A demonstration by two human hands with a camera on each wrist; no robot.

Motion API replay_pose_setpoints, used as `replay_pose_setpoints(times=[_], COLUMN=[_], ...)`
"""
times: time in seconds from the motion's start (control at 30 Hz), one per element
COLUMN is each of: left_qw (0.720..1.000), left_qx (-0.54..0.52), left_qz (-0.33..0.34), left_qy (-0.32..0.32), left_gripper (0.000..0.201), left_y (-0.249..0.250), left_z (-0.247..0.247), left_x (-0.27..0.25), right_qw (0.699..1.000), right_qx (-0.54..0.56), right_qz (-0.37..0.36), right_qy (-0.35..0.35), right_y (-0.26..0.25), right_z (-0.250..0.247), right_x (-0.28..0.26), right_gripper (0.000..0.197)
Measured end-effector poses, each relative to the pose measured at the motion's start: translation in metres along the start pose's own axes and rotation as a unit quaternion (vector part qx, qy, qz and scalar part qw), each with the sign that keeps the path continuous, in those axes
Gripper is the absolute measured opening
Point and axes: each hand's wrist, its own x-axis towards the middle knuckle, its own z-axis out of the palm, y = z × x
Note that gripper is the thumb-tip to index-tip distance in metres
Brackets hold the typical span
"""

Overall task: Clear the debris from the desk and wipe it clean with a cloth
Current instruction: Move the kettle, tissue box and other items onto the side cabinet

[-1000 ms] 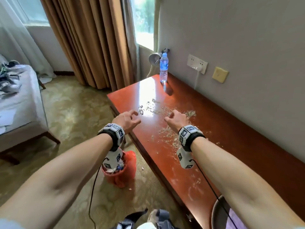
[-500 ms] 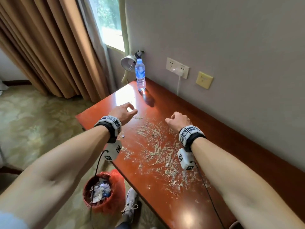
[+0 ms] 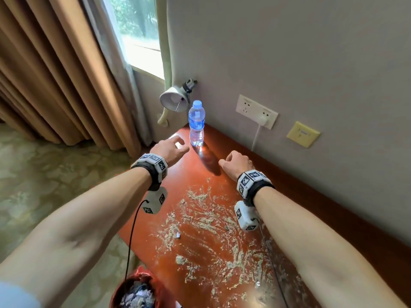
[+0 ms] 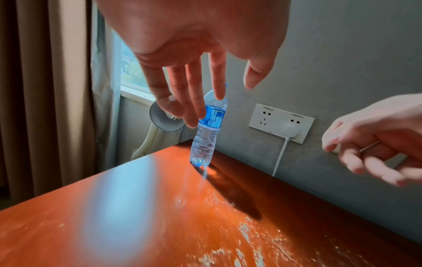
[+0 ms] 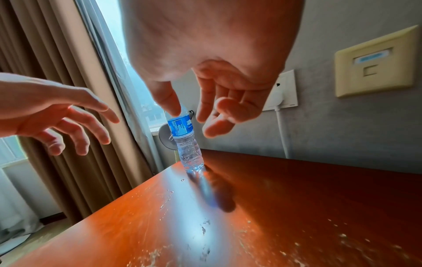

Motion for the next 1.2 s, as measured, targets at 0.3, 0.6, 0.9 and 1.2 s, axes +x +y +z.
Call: replay_pose_setpoints(times=[0.3, 0.6, 0.9, 1.2], left_qw=[0.999, 0.995, 0.994, 0.995], left_qx=[-0.01, -0.075, -0.102, -0.084], left_qz=[0.028, 0.061, 0.03, 0.06], left_qy=[-0.013, -0.006, -0.001, 0.0], left_gripper=[0.057, 0.078, 0.077, 0.059], left_y=[-0.003, 0.018, 0.027, 0.045], left_z=[-0.008, 0.01, 0.033, 0.041], left_x=[0.085, 0.133, 0.149, 0.151], right_qw=[1.0, 0.998, 0.996, 0.995], right_qx=[-0.006, 0.002, 0.015, 0.007], right_qz=[0.022, 0.069, 0.087, 0.102], right_qy=[-0.009, 0.012, 0.014, 0.016], right_y=[-0.023, 0.004, 0.011, 0.015], right_z=[0.017, 0.004, -0.002, -0.008], right_x=[0.054, 0.083, 0.087, 0.078], right_gripper=[0.021, 0.029, 0.031, 0.028])
